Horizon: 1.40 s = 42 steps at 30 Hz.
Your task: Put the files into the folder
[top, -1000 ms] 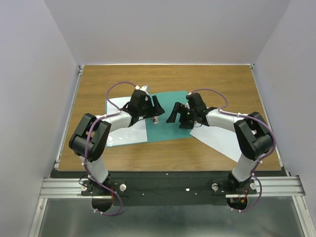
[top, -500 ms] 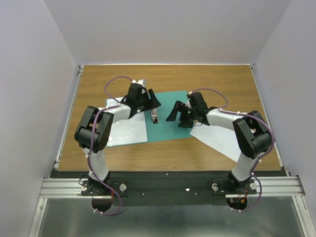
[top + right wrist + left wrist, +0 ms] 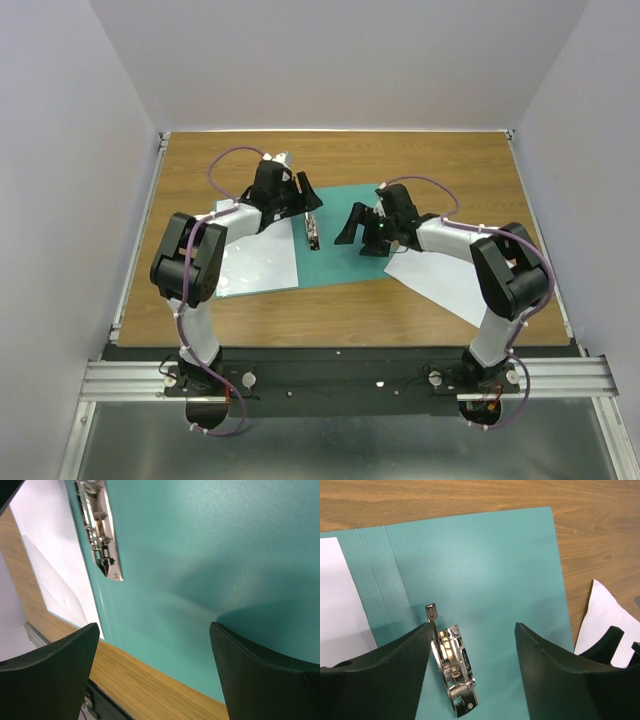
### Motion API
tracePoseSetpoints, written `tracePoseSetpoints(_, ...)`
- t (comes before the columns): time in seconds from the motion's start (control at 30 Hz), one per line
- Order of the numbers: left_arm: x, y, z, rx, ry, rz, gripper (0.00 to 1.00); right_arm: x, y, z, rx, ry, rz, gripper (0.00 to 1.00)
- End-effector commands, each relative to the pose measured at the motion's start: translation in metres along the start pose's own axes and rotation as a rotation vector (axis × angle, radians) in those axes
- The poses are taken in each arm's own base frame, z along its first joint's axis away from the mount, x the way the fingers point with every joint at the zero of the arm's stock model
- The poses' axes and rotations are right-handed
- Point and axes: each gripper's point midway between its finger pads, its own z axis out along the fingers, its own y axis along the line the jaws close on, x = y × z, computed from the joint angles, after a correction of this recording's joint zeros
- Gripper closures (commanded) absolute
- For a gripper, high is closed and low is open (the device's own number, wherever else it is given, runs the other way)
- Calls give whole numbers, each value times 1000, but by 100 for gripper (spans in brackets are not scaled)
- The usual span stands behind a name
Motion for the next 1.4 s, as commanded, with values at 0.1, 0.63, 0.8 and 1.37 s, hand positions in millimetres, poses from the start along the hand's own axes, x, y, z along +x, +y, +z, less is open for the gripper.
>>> tracePoseSetpoints(0.1, -59, -63, -63, 41, -169, 90, 8, -61, 40, -47, 17, -200, -106, 0)
tracePoseSetpoints(0.63, 147, -169, -88, 322, 182, 156, 7, -92, -246, -194, 719, -396, 433, 0)
tracePoseSetpoints(0.8, 184, -178, -78, 349, 264, 160, 7, -55, -272, -192, 841, -343, 507, 0)
tracePoseSetpoints(1.37, 239, -159, -40, 222, 345, 43, 7, 17, -247, -165, 624, -250, 510, 0)
